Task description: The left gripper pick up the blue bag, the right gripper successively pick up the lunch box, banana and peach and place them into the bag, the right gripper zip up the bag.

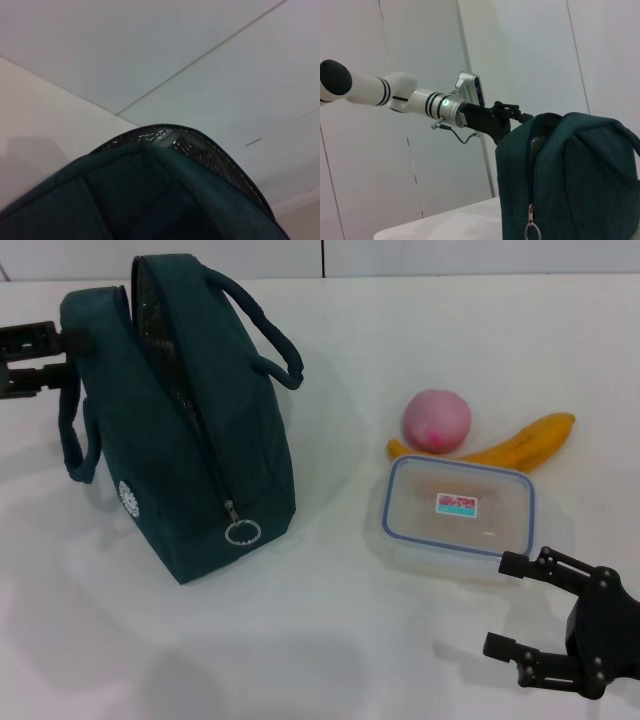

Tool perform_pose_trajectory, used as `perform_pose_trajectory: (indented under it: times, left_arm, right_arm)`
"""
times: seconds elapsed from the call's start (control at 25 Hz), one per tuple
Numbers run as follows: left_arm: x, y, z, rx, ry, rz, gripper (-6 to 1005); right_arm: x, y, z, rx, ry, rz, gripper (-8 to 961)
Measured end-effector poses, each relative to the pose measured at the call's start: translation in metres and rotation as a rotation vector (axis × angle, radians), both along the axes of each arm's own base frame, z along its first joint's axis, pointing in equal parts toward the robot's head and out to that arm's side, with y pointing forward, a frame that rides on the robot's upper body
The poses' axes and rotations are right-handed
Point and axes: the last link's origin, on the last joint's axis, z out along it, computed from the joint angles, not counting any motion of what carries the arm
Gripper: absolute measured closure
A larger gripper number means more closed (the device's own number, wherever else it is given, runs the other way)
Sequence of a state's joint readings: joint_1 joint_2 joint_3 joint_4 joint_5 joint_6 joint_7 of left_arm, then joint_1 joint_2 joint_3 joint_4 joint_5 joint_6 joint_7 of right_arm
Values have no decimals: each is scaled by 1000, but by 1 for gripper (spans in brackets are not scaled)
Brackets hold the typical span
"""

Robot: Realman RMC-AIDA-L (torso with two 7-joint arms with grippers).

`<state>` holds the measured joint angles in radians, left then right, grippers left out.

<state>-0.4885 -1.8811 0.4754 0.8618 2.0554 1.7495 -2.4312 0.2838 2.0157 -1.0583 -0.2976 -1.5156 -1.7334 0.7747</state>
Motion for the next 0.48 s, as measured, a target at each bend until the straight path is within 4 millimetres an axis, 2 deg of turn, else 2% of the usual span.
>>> perform_pose_trajectory:
  times: [0.48]
  left_arm:
    - [17, 13, -11, -78, 12, 12, 227]
  right_arm:
    - [0, 0, 0, -2, -3, -1, 98]
